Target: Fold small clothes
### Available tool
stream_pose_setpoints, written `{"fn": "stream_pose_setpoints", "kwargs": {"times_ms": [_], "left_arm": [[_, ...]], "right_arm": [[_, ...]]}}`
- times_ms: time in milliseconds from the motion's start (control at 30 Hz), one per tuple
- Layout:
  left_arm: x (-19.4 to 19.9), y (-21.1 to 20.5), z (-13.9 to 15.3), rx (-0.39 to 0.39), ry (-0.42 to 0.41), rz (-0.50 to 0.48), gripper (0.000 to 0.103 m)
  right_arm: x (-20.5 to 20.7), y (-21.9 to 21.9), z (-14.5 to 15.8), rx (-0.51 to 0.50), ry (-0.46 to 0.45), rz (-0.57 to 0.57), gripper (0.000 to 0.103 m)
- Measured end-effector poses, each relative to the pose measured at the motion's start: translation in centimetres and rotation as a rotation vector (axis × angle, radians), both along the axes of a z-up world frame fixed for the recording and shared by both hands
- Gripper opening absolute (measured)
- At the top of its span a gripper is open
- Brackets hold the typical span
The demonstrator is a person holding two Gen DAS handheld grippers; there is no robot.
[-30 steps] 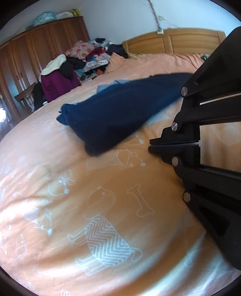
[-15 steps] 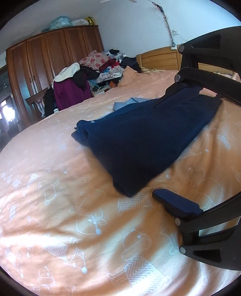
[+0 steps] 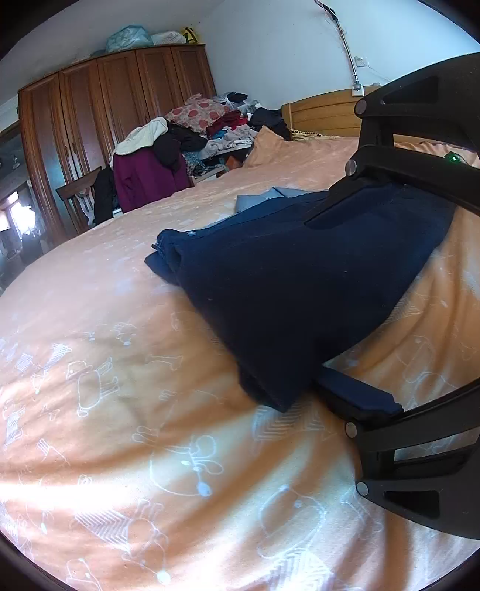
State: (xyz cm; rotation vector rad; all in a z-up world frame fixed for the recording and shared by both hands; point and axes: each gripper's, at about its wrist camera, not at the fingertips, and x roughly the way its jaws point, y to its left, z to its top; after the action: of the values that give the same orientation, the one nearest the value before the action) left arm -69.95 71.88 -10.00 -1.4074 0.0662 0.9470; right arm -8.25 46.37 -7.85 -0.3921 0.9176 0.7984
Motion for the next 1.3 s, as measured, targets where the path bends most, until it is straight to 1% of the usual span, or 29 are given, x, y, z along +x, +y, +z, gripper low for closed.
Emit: {"fn": "stream_pose_setpoints", "kwargs": {"times_ms": [67, 100, 133, 200, 233, 300, 333, 400, 433, 467, 500, 567, 600, 633, 667, 700, 767, 800, 833, 933, 967, 1000, 1033, 1067, 1133, 1167, 1200, 1233, 1300], "left_arm": [[0.4, 0.1, 1.2, 0.13, -0.009, -0.036, 0.067], [0.5, -0.2, 1.5, 0.159, -0.022, -0.039, 0.063], [0.3, -0.6, 1.2, 0.148, -0.04, -0.027, 0.063], [0.3, -0.7, -1.1, 0.018, -0.029, -0.017, 0.062], [0.4, -0.7, -1.2, 0.019, -0.025, -0.021, 0.057], [1.1, 0.1, -0.4, 0.049, -0.021, -0.062, 0.062], [1.5, 0.6, 0.0, 0.084, -0.016, -0.083, 0.063], [2.0, 1.5, -0.2, 0.106, 0.006, -0.092, 0.062], [2.1, 1.7, -0.8, 0.099, 0.018, -0.089, 0.054], [2.0, 1.6, -1.4, 0.088, 0.018, -0.072, 0.048], [1.9, 1.5, -1.3, 0.1, 0.006, -0.063, 0.047], [1.9, 1.9, -1.3, 0.099, -0.01, -0.05, 0.05], [1.9, 2.1, -1.4, 0.1, -0.019, -0.043, 0.057], [2.1, 2.5, -1.5, 0.099, -0.02, -0.049, 0.061], [2.2, 2.8, -1.5, 0.094, -0.007, -0.059, 0.061], [2.2, 3.0, -1.3, 0.096, 0.002, -0.064, 0.057], [2.1, 2.7, -1.1, 0.13, -0.018, -0.07, 0.041], [2.5, 2.6, -1.0, 0.138, -0.026, -0.075, 0.015], [2.5, 2.5, -0.9, 0.141, -0.007, -0.072, 0.0], [2.6, 2.1, -0.2, 0.17, -0.007, -0.079, 0.0], [2.7, 2.2, 0.0, 0.177, -0.004, -0.085, 0.0], [2.8, 2.4, -0.2, 0.167, 0.007, -0.076, 0.003], [2.7, 2.5, -0.8, 0.138, 0.026, -0.054, 0.022], [2.6, 3.0, -1.7, 0.099, 0.024, -0.045, 0.034], [2.5, 2.9, -1.8, 0.113, 0.02, -0.052, 0.029], [2.9, 2.8, -1.2, 0.146, 0.021, -0.08, 0.027], [3.4, 2.5, -0.2, 0.185, 0.047, -0.103, 0.009], [3.9, 2.2, 0.6, 0.212, 0.077, -0.116, 0.0], [5.2, 1.0, 3.0, 0.3, 0.146, -0.151, 0.0]], "right_arm": [[0.0, 0.0, 0.0, 0.001, 0.002, 0.001, 0.103], [0.1, 0.0, 0.0, 0.002, 0.003, 0.001, 0.103], [0.1, 0.0, 0.0, 0.002, 0.004, 0.001, 0.103], [0.1, 0.0, 0.0, 0.002, 0.004, 0.001, 0.103], [0.1, 0.0, 0.0, 0.002, 0.004, 0.001, 0.103], [0.1, 0.0, -0.1, 0.002, 0.003, 0.001, 0.103], [0.1, 0.0, 0.0, 0.001, 0.003, 0.002, 0.103], [0.1, 0.0, 0.0, 0.001, 0.004, 0.002, 0.103], [0.2, 0.1, 0.0, -0.001, 0.008, 0.002, 0.103], [0.2, 0.1, 0.0, -0.002, 0.012, 0.002, 0.103], [0.3, 0.1, 0.0, -0.002, 0.014, 0.002, 0.103], [0.2, 0.2, 0.0, -0.009, 0.01, 0.002, 0.103], [0.2, 0.3, 0.0, -0.013, 0.008, 0.003, 0.103], [0.3, 0.6, 0.0, -0.021, 0.011, 0.009, 0.103], [0.4, 0.6, 0.1, -0.024, 0.015, 0.016, 0.103], [0.4, 0.5, 0.3, -0.015, 0.023, 0.025, 0.103], [0.5, -0.2, 1.0, 0.027, 0.055, 0.054, 0.103], [0.4, -0.5, 1.5, 0.038, 0.059, 0.066, 0.101], [0.0, -1.1, 2.2, 0.055, 0.048, 0.088, 0.101], [-2.1, -2.5, 4.9, 0.071, -0.04, 0.156, 0.101], [-3.0, -3.0, 6.0, 0.081, -0.056, 0.177, 0.101], [-3.5, -3.3, 6.7, 0.093, -0.064, 0.191, 0.102], [-4.4, -3.5, 7.6, 0.102, -0.076, 0.204, 0.102], [-5.2, -3.5, 8.3, 0.107, -0.076, 0.22, 0.102], [-6.7, -2.9, 9.4, 0.131, -0.031, 0.256, 0.102], [-7.5, -2.2, 9.7, 0.132, -0.006, 0.271, 0.102], [-8.7, -0.8, 10.0, 0.124, 0.034, 0.306, 0.101], [-9.6, 0.4, 10.1, 0.122, 0.064, 0.335, 0.1], [-11.5, 3.8, 10.8, 0.143, 0.143, 0.404, 0.098]]}}
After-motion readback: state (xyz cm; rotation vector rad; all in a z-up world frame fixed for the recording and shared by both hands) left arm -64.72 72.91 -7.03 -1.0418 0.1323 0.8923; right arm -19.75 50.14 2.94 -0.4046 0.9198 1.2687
